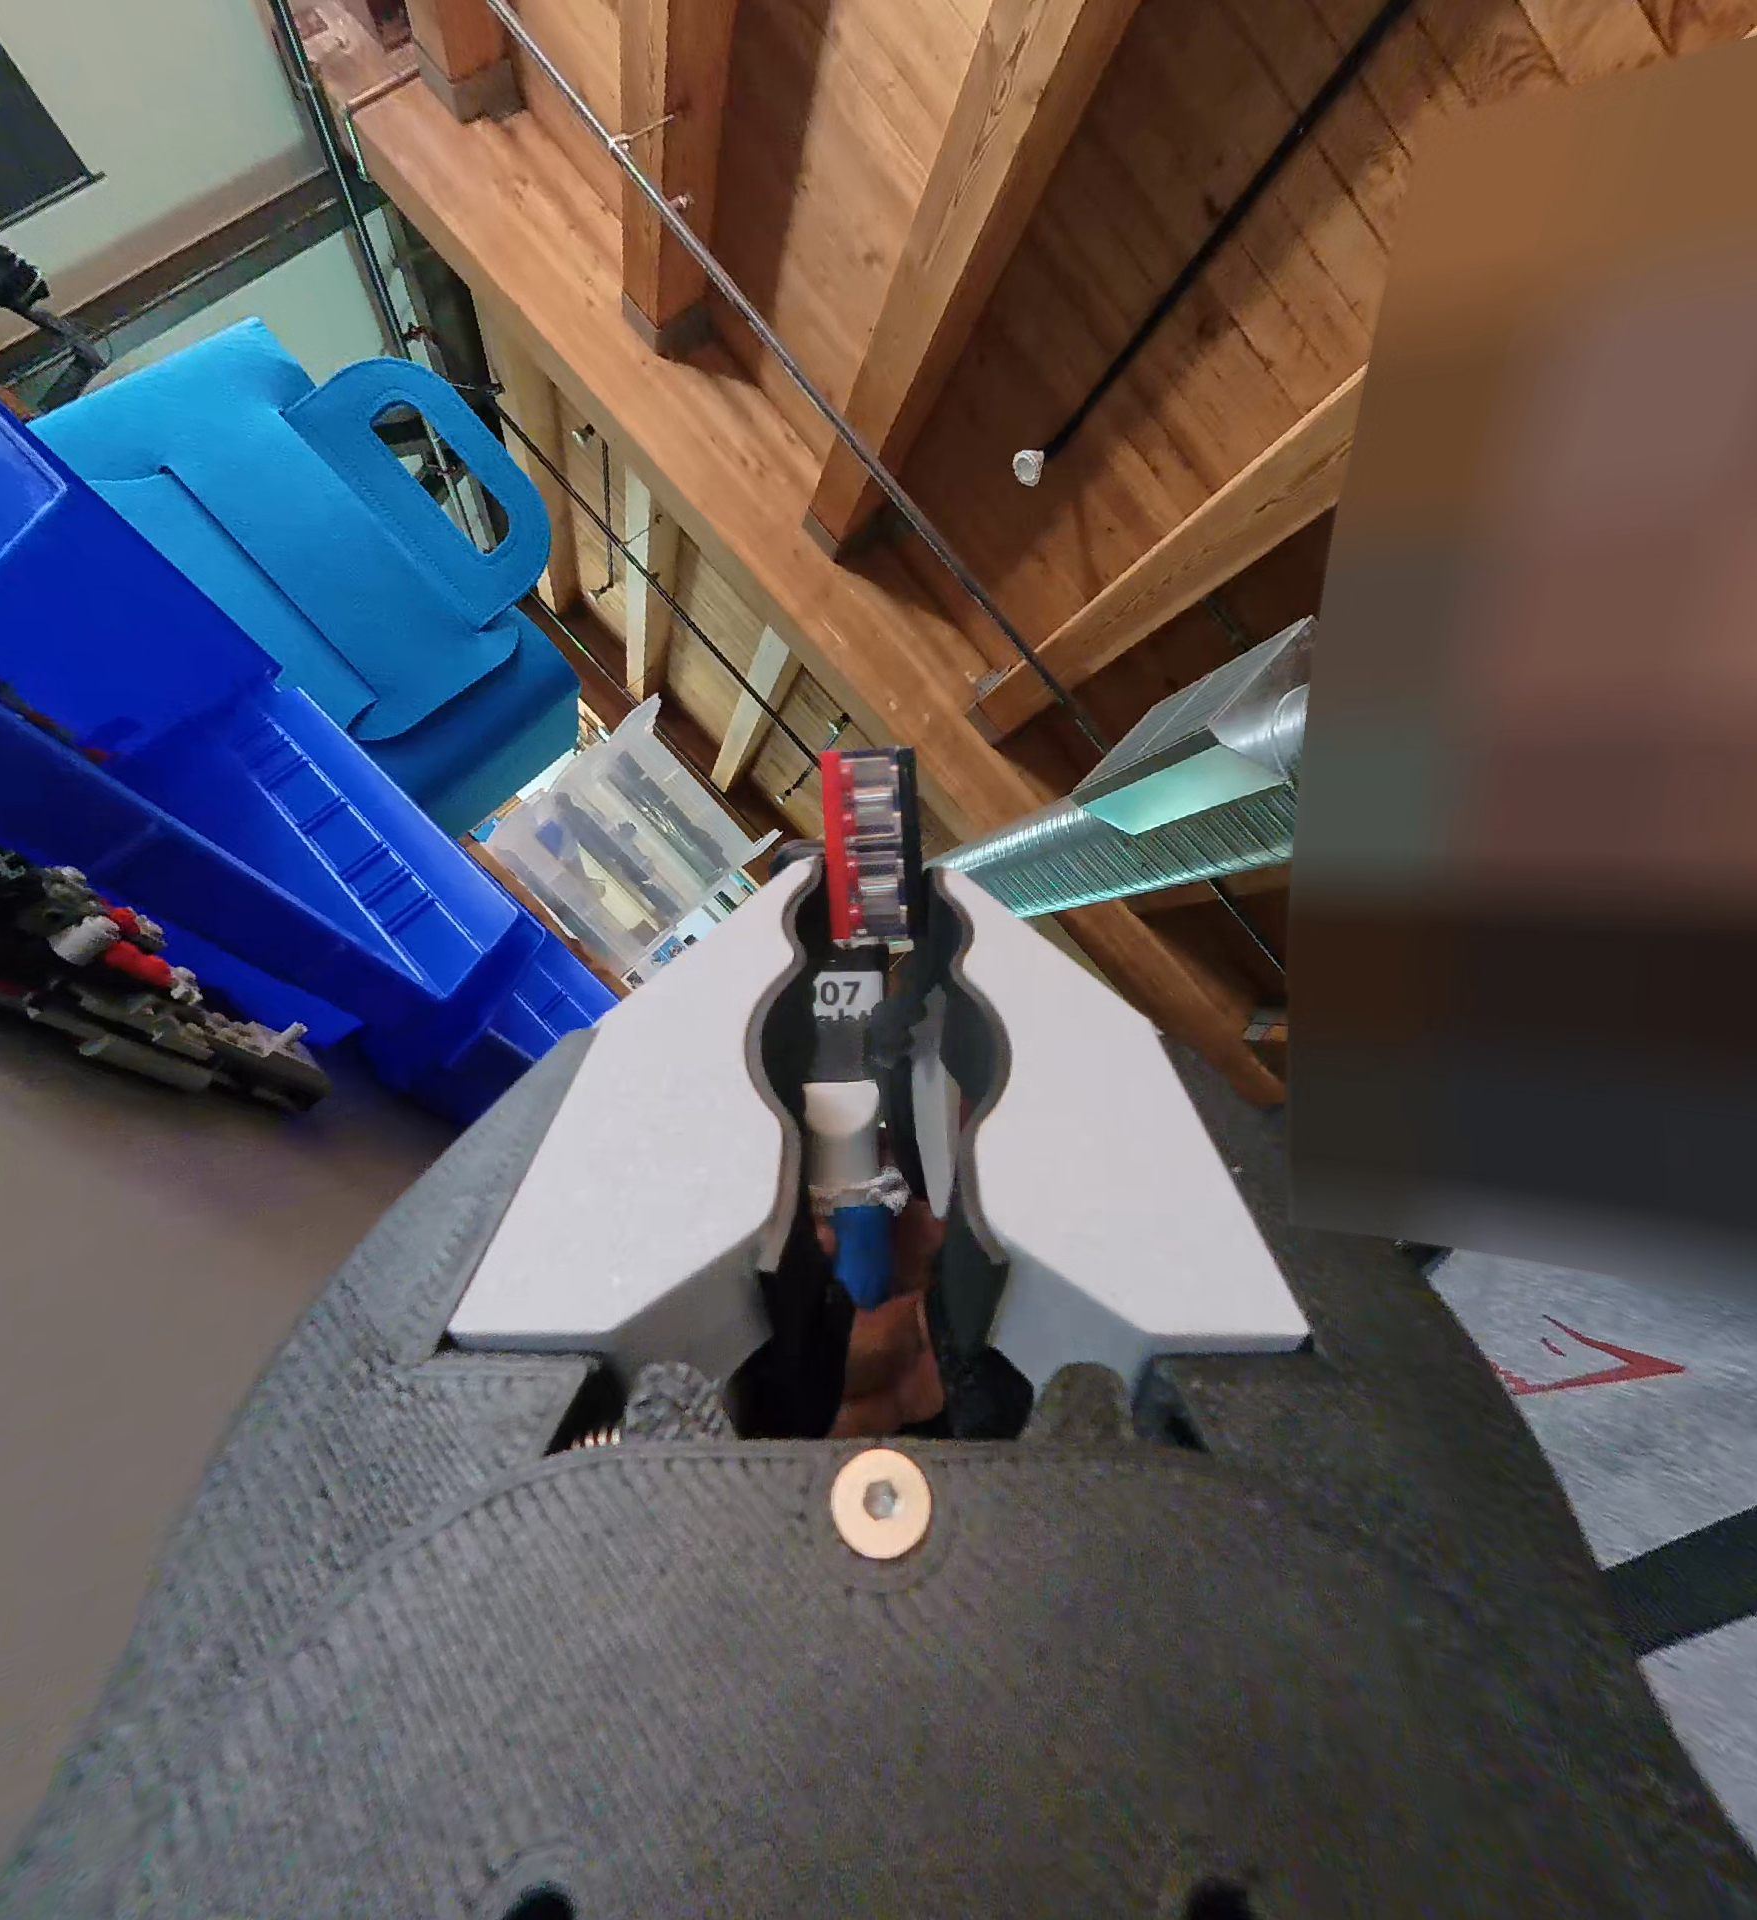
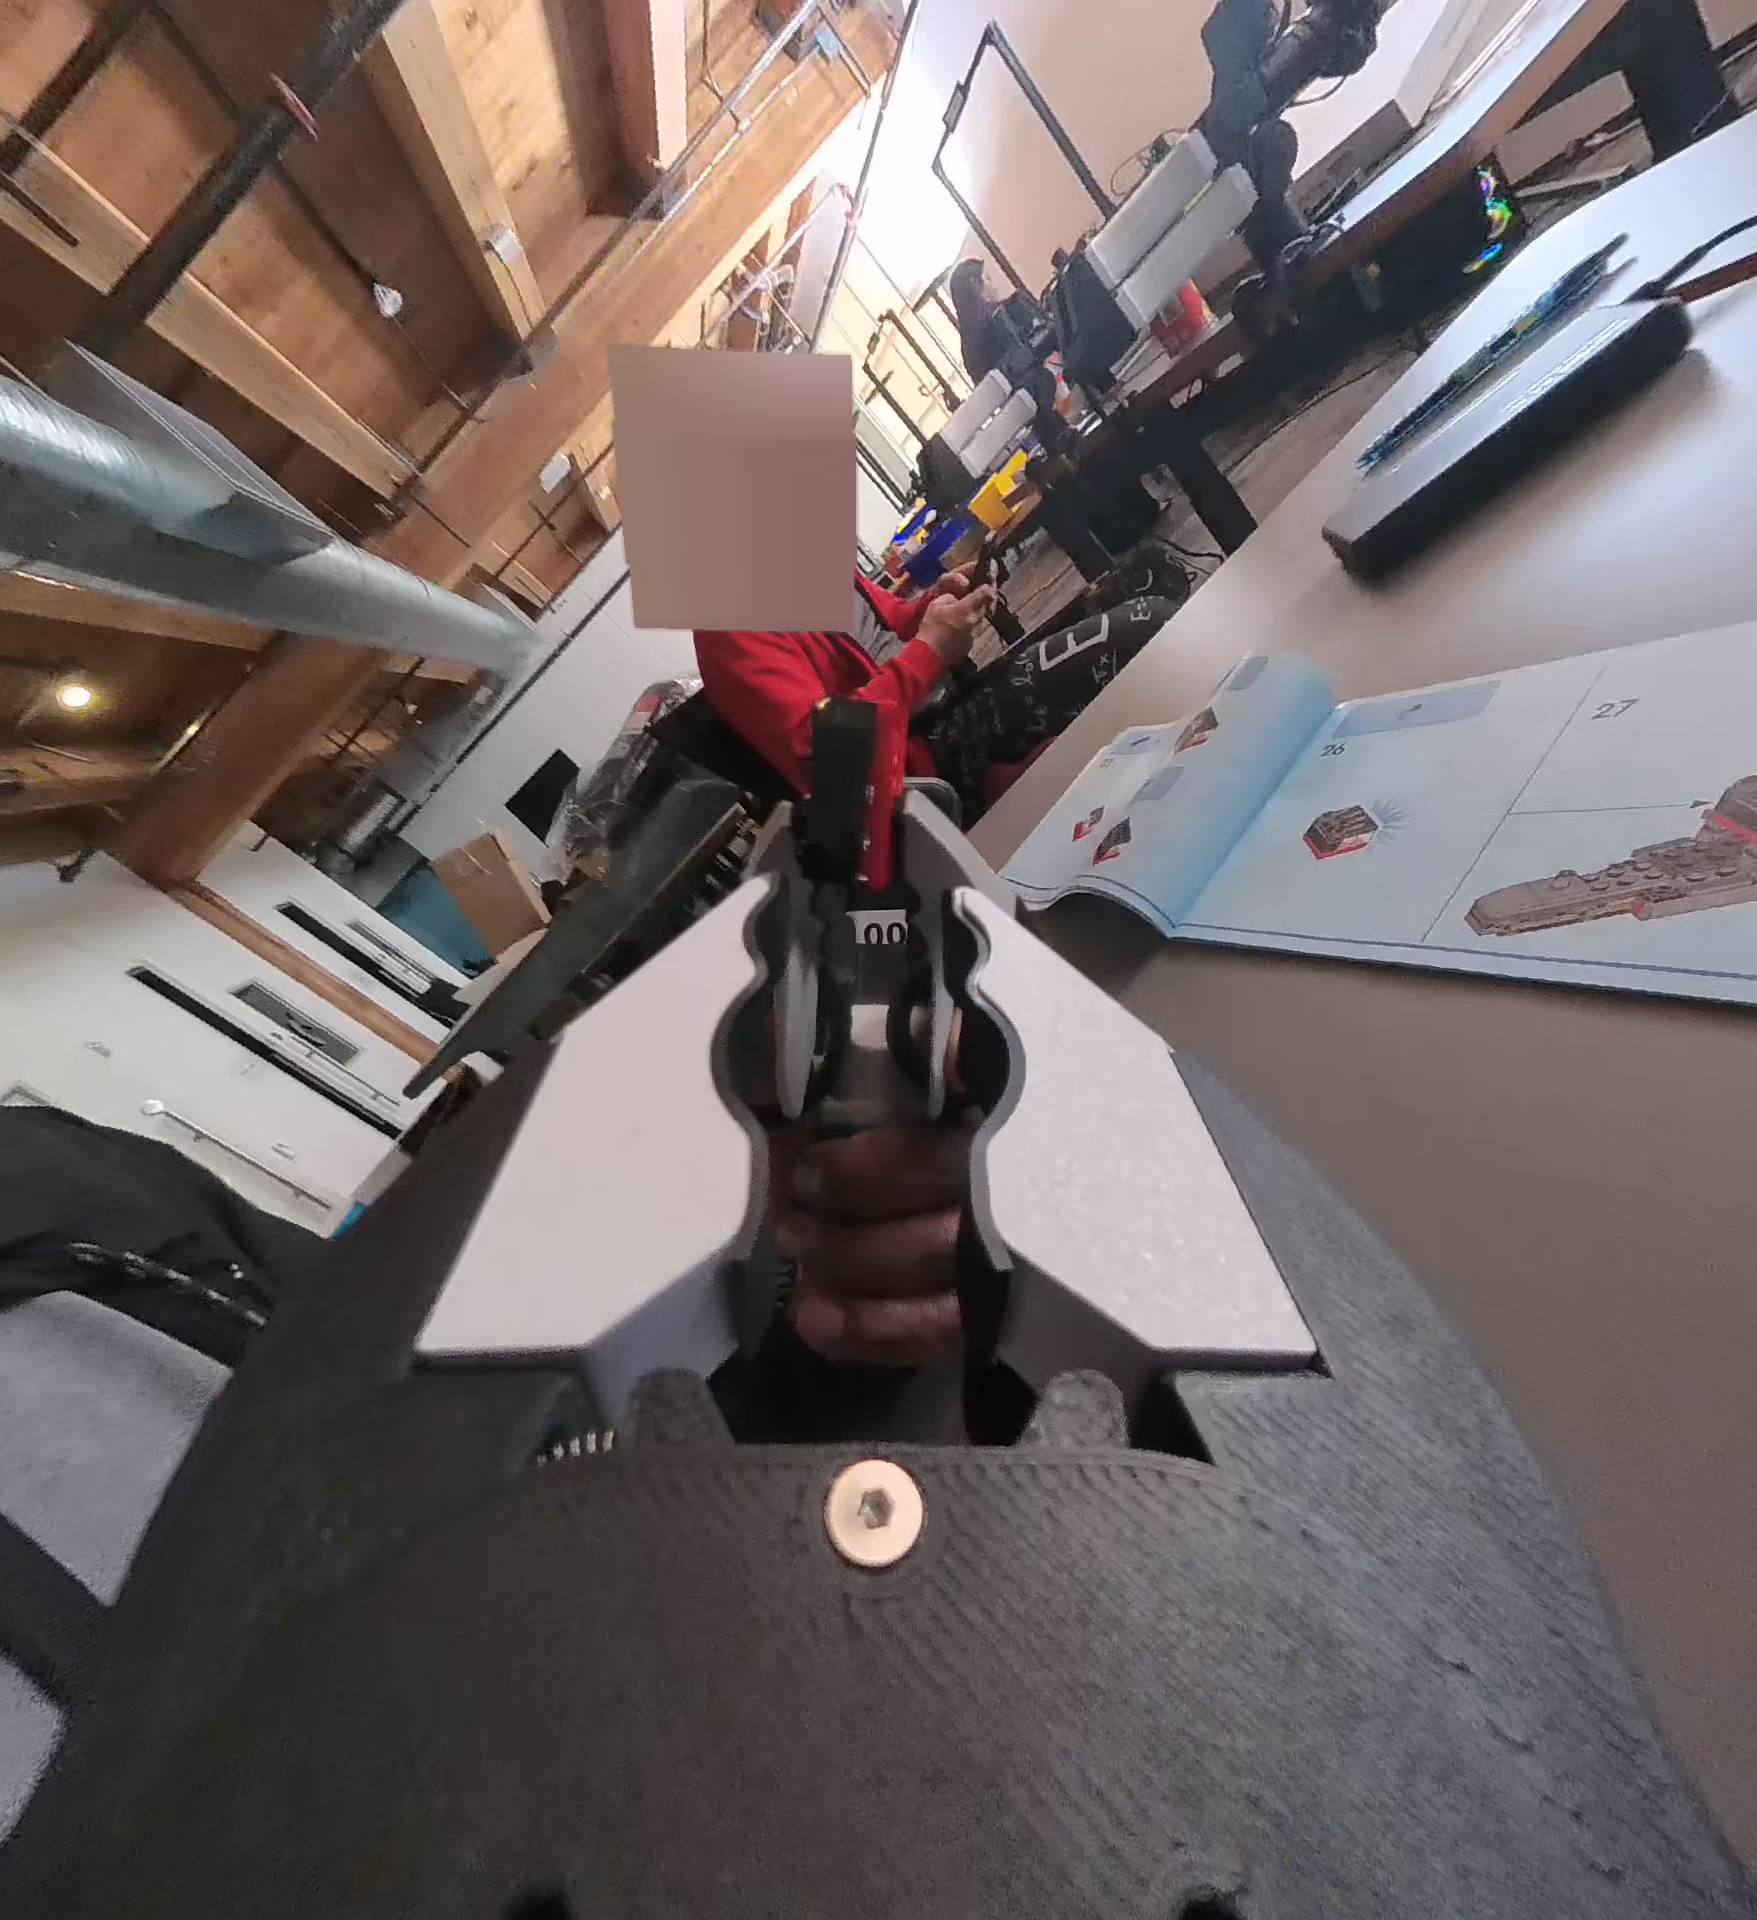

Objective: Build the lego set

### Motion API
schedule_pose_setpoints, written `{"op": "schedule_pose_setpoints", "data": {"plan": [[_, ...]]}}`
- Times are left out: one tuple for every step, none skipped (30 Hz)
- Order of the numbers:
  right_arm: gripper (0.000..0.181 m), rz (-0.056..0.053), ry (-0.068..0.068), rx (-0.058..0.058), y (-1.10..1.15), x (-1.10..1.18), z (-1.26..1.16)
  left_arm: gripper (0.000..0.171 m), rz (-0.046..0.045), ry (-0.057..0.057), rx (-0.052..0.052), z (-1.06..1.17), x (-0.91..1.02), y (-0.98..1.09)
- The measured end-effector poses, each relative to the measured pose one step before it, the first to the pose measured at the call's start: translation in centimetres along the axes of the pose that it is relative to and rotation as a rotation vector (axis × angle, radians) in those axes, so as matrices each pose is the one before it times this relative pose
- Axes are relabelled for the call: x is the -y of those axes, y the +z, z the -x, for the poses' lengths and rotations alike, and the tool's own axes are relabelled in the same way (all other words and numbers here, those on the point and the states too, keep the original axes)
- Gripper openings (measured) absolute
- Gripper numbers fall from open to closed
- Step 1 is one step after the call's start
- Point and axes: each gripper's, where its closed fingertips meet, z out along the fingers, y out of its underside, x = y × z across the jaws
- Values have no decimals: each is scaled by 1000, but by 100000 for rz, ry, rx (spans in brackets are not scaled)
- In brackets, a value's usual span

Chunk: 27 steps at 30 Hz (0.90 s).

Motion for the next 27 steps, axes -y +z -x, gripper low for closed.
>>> {"op": "schedule_pose_setpoints", "data": {"plan": [[27, -340, -554, -486, 28, 64, 7, 17, 123, 140, -80, 4, -65, 0], [25, -146, -281, -177, 1, 59, 17, 17, 141, 374, 229, 47, -45, -3], [23, 252, -137, 289, 25, 2, 75, 17, 94, 299, 185, 29, -11, -29], [20, 182, -49, 540, 5, -20, 109, 17, 158, 268, -96, -12, -9, -23], [19, 112, 17, 375, 7, -24, 105, 17, 127, 478, -8, -6, -12, -23], [17, -21, 22, 210, -6, -23, 74, 18, 135, 460, -46, -4, -24, -22], [17, -90, 118, 265, 10, -16, 75, 18, -65, 250, -544, -81, 9, -5], [17, -94, 313, 484, 3, -15, 76, 18, -101, 220, -398, -76, -4, -2], [17, -15, 406, 425, -7, 2, 45, 18, -97, 69, -180, -23, 10, -10], [17, -14, 256, 185, -17, -3, -6, 18, 6, -169, -82, 13, -11, -3], [17, -92, 70, -78, -21, 24, -29, 18, -12, -94, 20, 31, -1, -9], [17, 7, -37, -124, -9, 7, -28, 18, -12, -14, -12, 24, -7, -13], [17, 75, -95, -123, 4, -12, -9, 18, -60, 36, -50, 9, -1, -8], [17, -63, -168, -229, 3, 10, -16, 18, -80, -90, 19, 23, 3, -8], [17, -201, -257, -208, 8, 1, -18, 18, -106, -126, -56, 3, 28, 2], [16, -240, -166, -170, 8, -7, -6, 18, -31, -102, -52, 0, 5, 0], [16, -161, 49, -264, 15, -14, -25, 18, 24, -112, 44, 32, 11, -9], [16, -51, 155, -254, 20, -17, -30, 18, 0, -193, -6, 22, 13, -37], [16, -2, 165, -206, 27, -26, -36, 18, -122, -156, -5, 33, 19, -28], [16, 43, 94, -154, 25, -26, -27, 18, -164, -288, -67, 15, 25, -25], [15, 120, 80, -3, 30, -31, 1, 18, -110, -353, -336, -13, 19, -31], [15, 217, 87, 67, 17, -29, -4, 18, -94, -289, -270, -11, 19, -13], [15, 274, 27, -16, 14, -22, -6, 18, -48, -179, -87, -1, 13, -25], [15, 161, 9, -37, 11, -5, 4, 18, 2, -117, -55, 5, 7, 1], [15, 5, 54, 43, 0, -1, 10, 18, -19, -67, -127, -15, 8, 5], [14, -48, 161, 122, 12, -9, 15, 18, 0, -113, -204, -15, 7, 1], [14, -21, 300, 87, 1, -12, 5, 18, 53, -157, -73, 0, 0, -2]]}}
